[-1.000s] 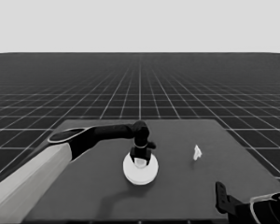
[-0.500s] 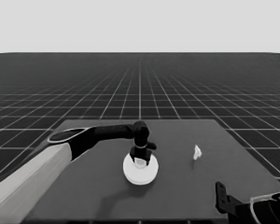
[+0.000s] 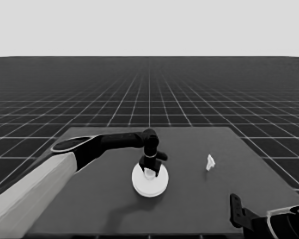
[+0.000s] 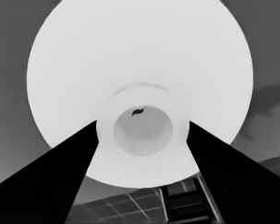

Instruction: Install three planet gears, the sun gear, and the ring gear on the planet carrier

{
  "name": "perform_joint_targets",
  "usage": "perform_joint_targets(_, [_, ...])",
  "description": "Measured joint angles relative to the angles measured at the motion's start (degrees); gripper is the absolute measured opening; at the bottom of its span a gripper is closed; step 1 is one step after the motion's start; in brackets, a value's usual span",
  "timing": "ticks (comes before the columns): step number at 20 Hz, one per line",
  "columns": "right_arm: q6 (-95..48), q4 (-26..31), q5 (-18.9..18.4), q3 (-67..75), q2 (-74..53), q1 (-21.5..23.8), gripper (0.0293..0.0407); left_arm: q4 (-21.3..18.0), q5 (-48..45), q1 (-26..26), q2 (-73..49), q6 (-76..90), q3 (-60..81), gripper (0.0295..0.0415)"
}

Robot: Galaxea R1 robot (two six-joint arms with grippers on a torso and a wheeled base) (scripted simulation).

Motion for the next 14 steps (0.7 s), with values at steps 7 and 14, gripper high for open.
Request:
perform_joint_targets(7, [0.0, 0.0, 0.0, 0.0, 0.0, 0.0, 0.0385, 0.0, 0.0, 0.0, 0.0, 3.5, 0.0, 0.0349])
perform_joint_targets(14, [0.0, 0.0, 0.0, 0.0, 0.0, 0.0, 0.0385, 0.0, 0.0, 0.0, 0.0, 7.0, 0.0, 0.0349])
